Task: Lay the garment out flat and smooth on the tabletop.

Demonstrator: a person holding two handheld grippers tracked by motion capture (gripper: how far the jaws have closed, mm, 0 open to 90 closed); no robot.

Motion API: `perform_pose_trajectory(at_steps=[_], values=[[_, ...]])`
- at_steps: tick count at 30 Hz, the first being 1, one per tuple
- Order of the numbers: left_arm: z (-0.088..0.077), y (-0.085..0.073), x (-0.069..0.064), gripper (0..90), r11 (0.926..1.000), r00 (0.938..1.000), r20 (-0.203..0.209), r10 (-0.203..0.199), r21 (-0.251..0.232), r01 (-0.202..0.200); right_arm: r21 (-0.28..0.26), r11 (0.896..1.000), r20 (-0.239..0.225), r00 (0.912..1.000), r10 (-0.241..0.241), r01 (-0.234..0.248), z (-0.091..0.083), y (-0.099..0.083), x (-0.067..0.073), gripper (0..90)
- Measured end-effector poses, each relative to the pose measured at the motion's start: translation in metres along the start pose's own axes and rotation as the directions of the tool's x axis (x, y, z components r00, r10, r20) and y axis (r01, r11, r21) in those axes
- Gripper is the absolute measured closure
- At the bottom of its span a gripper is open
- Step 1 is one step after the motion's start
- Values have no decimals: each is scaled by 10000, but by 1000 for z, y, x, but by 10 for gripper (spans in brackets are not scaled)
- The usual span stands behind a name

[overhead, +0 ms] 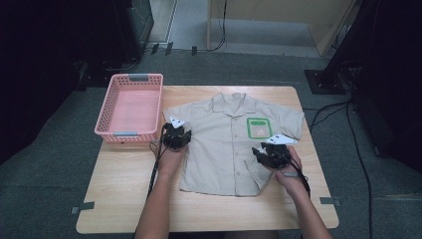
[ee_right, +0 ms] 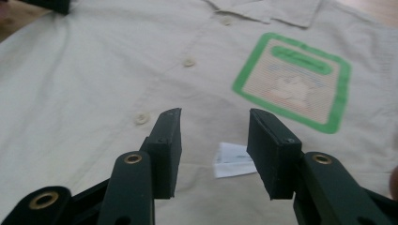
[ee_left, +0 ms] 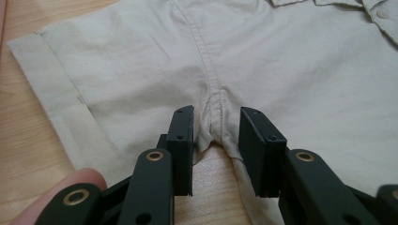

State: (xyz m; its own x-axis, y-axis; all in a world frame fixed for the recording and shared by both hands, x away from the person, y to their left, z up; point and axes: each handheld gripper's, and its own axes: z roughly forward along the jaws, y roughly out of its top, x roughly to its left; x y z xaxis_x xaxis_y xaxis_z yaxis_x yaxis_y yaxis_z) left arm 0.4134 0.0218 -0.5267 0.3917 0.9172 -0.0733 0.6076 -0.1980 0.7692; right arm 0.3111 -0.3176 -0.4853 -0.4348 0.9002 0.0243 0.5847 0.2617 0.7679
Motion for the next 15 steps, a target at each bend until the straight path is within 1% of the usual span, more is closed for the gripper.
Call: perform_pose_trajectory(at_steps=[2, 5, 8, 11, 15], values=[[0, 0, 0, 665, 10000, 10000, 16, 9, 1, -9, 155, 9997, -269, 9995, -159, 163, 4, -2, 7, 572], [0, 0, 1, 660, 10000, 10000, 40, -4, 7, 4, 524, 9975, -492, 9978, -455, 481, 12, -7, 15, 597], [0, 0, 0, 656, 10000, 10000, 26, 3, -4, -3, 767, 9945, -713, 9952, -665, 720, 19, -11, 21, 627], [0, 0, 0, 655, 10000, 10000, 16, -4, -2, 4, 799, 9928, -912, 9924, -823, 896, 21, -14, 24, 651], [0, 0, 0, 655, 10000, 10000, 13, -2, 0, 2, 963, 9903, -907, 9917, -910, 997, 25, -18, 28, 694]])
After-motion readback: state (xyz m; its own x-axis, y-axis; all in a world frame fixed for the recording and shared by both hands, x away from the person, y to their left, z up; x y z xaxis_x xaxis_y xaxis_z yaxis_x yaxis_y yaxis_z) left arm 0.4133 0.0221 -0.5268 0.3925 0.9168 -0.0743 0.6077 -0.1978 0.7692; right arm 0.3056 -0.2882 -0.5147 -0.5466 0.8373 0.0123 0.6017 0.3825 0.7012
